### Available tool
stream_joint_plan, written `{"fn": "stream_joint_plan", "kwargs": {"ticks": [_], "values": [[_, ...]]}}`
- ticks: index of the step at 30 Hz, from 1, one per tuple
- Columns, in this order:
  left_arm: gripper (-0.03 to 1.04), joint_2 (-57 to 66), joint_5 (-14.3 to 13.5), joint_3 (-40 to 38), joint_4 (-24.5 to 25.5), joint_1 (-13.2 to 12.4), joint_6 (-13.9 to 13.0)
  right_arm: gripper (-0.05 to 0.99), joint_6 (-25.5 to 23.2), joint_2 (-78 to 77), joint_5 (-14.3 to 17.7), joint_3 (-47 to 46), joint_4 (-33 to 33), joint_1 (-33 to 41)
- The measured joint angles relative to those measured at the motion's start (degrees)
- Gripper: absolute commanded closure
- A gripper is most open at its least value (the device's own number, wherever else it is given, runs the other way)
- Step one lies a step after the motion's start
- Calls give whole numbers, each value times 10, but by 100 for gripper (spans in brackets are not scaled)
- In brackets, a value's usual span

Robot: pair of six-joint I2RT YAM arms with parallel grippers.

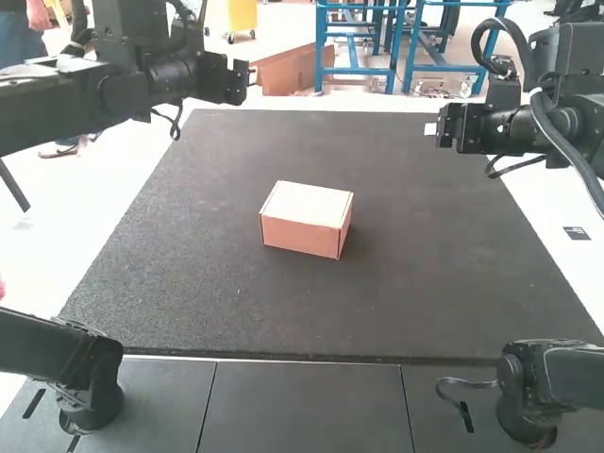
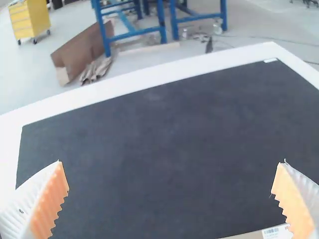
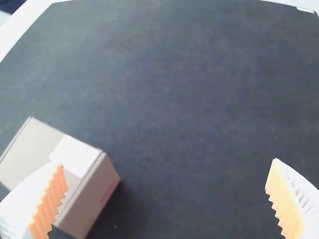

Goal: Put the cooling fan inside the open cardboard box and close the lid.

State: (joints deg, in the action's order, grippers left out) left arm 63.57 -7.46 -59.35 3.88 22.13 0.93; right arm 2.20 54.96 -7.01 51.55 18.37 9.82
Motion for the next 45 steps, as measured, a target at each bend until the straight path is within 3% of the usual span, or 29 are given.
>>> {"fn": "stream_joint_plan", "kwargs": {"ticks": [4, 7, 9, 19, 26, 36, 45], "values": [[6, -73, -30, 102, -127, 0, 8, 2, 0, -4, 38, -24, -4, -9], [10, -140, -45, 188, -213, 0, -6, 2, 0, -12, 66, -48, -40, -12], [10, -189, -51, 239, -241, 0, -18, 2, 0, -31, 77, -73, -82, -13], [10, -364, -69, 389, -238, -25, -37, 2, -1, -116, 80, -169, -132, -15], [9, -466, -75, 470, -240, -38, -40, 2, -3, -154, 84, -249, -262, -19], [6, -625, -75, 538, -182, -38, -46, 2, 10, -223, 84, -337, -340, -26], [6, -630, -75, 581, -196, -38, -46, 2, 29, -235, 82, -392, -391, -27]]}}
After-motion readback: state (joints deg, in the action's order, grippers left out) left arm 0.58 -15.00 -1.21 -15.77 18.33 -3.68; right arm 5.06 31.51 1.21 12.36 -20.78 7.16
